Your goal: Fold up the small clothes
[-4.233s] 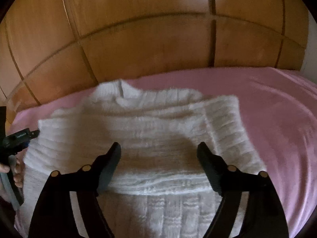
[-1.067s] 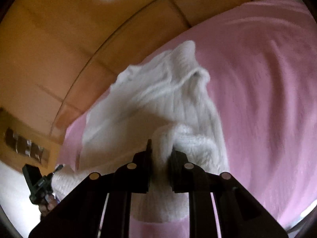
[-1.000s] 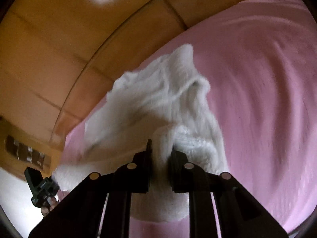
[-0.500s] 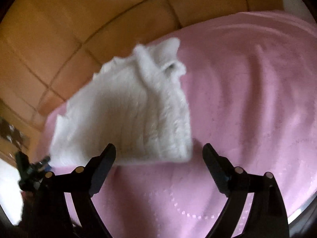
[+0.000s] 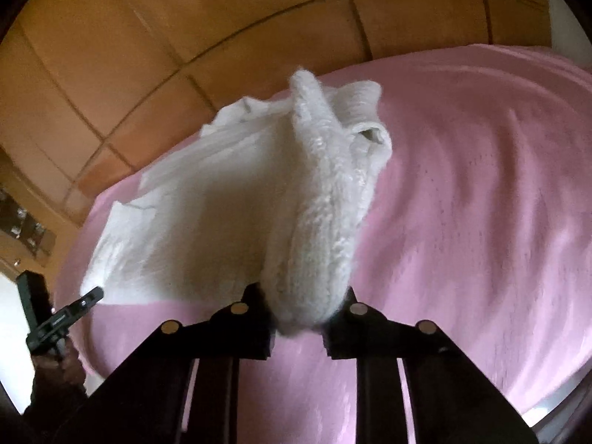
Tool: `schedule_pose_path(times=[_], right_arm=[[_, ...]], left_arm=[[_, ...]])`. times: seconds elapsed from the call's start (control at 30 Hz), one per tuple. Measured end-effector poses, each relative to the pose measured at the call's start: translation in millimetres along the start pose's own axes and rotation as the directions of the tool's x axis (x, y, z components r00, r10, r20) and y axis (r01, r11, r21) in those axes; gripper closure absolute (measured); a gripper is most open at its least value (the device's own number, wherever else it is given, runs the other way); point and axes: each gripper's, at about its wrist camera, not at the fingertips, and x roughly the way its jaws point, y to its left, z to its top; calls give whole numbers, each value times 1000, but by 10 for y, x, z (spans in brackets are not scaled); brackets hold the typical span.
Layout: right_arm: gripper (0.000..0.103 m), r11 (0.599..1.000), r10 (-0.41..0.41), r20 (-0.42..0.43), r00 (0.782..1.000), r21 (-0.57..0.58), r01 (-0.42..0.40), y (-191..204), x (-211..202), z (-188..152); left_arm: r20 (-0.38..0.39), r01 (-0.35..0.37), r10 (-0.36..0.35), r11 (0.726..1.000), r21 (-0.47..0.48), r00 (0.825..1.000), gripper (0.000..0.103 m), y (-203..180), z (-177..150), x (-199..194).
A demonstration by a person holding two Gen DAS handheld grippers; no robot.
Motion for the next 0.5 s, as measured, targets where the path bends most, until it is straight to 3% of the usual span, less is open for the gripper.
schedule_pose_path(times=[0.23, 0.37, 0.47, 0.5], right_arm=[[86, 1000, 23, -71, 997, -3, -23, -111, -457, -492], [85, 1000, 2, -154, 988, 10, 0, -240, -542, -805], [72, 999, -16, -190, 982, 36, 24, -291, -485, -826], [59, 998, -26, -197, 980, 47, 35, -306, -471, -793]], left_arm=[[-46, 35, -36, 999, -22, 998, 91, -38, -425, -414], [-130, 36, -42, 998, -47, 991, 91, -17, -814, -632], [-173, -14, 13, 1000, -7, 985, 85, -49, -875, -594], [-159, -34, 34, 999, 2, 987, 79, -53, -827, -596]])
